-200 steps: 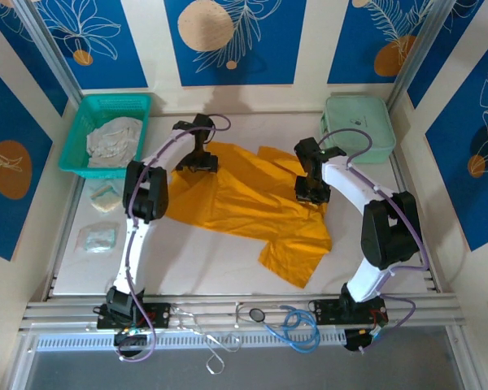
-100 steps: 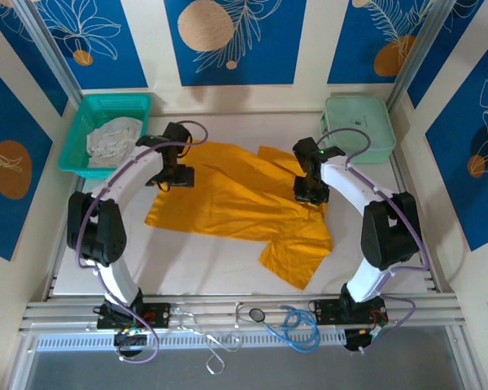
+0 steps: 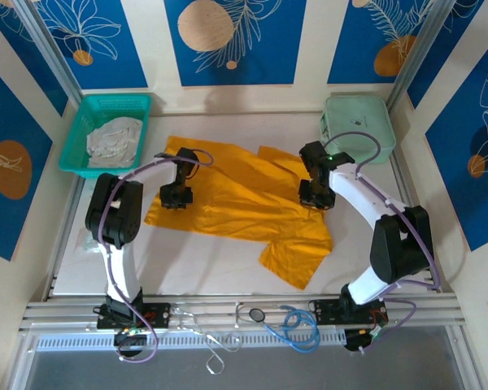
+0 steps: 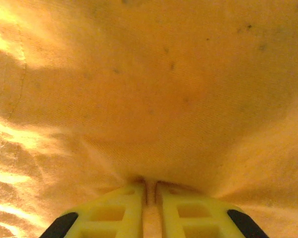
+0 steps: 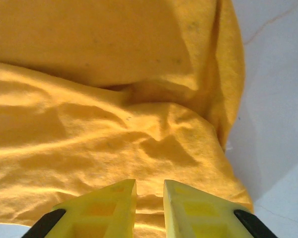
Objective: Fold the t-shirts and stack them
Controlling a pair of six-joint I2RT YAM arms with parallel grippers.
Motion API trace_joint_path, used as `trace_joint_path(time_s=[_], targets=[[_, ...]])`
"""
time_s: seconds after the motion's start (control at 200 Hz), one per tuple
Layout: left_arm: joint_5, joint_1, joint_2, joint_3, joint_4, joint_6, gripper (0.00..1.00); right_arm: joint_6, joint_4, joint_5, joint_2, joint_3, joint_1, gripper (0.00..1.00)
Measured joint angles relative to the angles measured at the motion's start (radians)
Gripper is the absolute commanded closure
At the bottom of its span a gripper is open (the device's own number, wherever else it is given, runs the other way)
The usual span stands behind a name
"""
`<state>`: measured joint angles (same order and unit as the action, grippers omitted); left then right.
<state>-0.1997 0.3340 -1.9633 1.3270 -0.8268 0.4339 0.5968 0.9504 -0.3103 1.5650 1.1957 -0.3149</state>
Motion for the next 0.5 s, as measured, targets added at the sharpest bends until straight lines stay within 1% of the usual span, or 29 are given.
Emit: trace_joint_path(time_s=[0.05,0.125,0.295,0.375,0.5], targets=[[-0.003,0.000,0.024,-0.035,0.027,0.011,0.84,-0.004,-0.007,0.003,-0.006,-0.015,0.020,0.75],[-0.004,0.000,0.082,-0.116,0.058,0.031,0.84,-0.016,-0.019,0.010,-0.010,-0.028,0.055,0.71],[-0.003,-0.001,0.209,-0.285,0.056,0.069,0.83,-0.059,-0.050,0.037,0.013,-0.003,0.110,0.64],[-0.002,-0.001,0.247,-0.331,0.053,0.088,0.83,-0.093,-0.054,0.055,0.084,0.074,0.115,0.62],[0.011,-0.002,0.278,-0.361,0.048,0.112,0.81,-0.172,-0.072,0.082,0.249,0.276,0.108,0.58]])
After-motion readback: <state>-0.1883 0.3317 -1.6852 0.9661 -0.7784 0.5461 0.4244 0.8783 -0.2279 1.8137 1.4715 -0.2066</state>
